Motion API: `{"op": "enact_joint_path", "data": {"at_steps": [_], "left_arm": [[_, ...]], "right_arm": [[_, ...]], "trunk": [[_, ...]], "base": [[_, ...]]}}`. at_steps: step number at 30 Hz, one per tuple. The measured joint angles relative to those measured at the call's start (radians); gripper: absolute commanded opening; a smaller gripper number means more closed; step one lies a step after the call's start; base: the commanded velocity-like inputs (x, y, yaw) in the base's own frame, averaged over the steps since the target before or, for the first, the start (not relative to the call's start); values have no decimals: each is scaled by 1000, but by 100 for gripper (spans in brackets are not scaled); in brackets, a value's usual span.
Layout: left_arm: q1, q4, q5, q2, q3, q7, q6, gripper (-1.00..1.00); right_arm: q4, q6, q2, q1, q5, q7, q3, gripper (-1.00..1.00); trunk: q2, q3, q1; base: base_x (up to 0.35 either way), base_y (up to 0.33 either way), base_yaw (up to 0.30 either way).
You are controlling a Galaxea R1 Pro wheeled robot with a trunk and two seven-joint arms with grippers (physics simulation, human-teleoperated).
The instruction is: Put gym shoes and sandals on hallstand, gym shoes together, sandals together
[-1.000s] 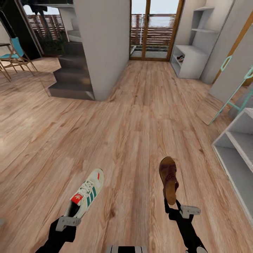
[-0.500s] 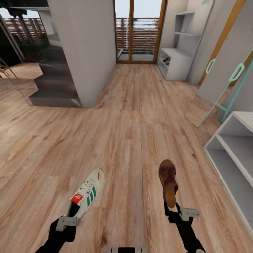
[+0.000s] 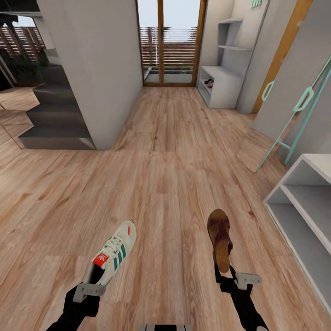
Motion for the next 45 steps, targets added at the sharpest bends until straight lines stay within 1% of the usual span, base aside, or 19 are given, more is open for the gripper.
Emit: {"op": "enact_joint_path", "data": {"at_steps": [14,28,45], "left_arm": [[0,0,0,0,1,0,0,-100],[0,0,0,0,2,0,0,-100],[0,0,0,0,2,1,0,-100]], "right_arm": [[0,0,0,0,0,0,0,-100],[1,0,0,0,0,0,0,-100],[3,0,0,0,0,1,0,-100]], "trunk": [[0,19,0],[0,26,0],[0,26,0]], "base": [[331,0,0],[331,0,0],[334,0,0]]}}
